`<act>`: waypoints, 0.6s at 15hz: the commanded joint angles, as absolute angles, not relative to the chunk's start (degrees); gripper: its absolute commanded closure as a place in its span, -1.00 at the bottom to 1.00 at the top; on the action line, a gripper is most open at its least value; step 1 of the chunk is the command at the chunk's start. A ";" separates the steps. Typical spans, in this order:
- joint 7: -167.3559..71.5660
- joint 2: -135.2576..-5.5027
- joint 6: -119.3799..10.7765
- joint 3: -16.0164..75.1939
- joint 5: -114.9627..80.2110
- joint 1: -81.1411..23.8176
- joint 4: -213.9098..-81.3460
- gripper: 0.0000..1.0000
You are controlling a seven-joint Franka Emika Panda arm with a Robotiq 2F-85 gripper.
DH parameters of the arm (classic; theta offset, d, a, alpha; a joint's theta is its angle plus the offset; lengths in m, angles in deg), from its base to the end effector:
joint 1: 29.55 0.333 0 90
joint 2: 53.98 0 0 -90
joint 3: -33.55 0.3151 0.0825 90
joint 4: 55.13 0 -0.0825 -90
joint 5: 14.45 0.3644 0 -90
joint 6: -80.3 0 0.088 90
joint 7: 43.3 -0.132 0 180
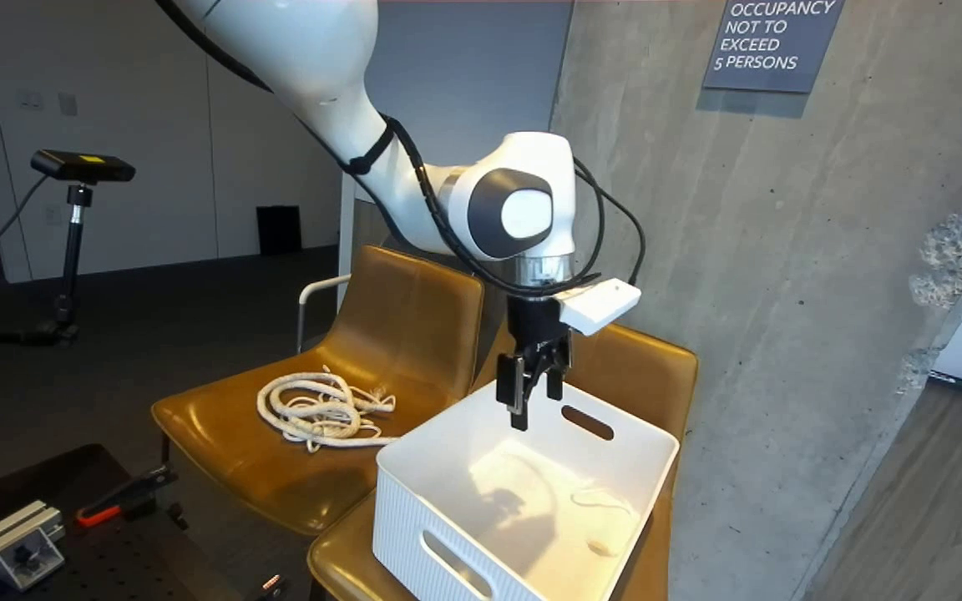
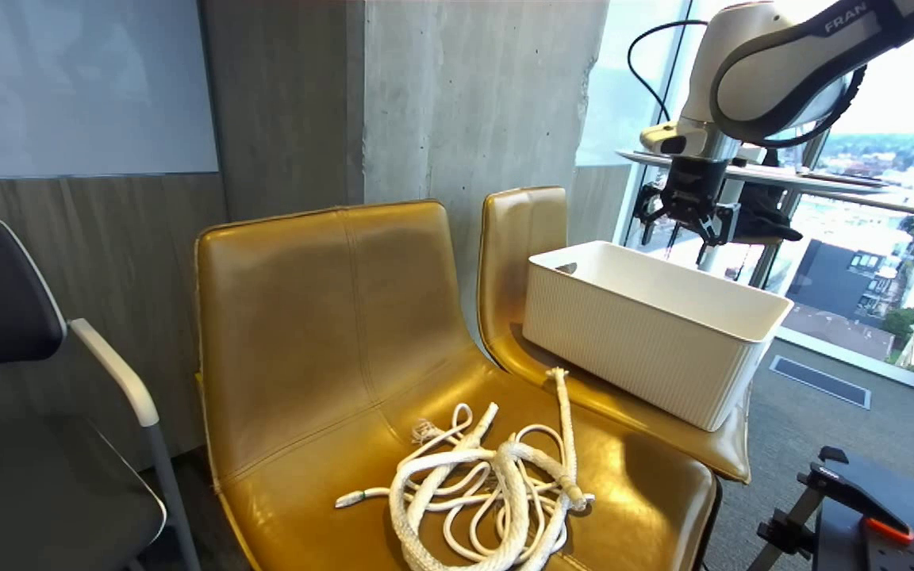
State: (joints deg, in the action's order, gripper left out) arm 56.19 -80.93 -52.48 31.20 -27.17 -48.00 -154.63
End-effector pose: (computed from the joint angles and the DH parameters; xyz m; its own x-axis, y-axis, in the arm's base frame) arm 0.6160 -0.2401 0.3060 0.0550 0.9765 -0.2081 0.9972 -0.0432 0.0609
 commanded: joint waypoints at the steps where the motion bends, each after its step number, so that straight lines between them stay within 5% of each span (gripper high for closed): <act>1: 64.54 -88.75 -51.26 30.72 -22.11 -51.74 -145.46 -1.00; 9: 72.08 -105.50 -44.82 34.07 -15.83 -52.90 -123.59 -1.00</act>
State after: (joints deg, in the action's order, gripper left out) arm 69.63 -99.36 -48.95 32.61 -17.83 -53.26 -134.14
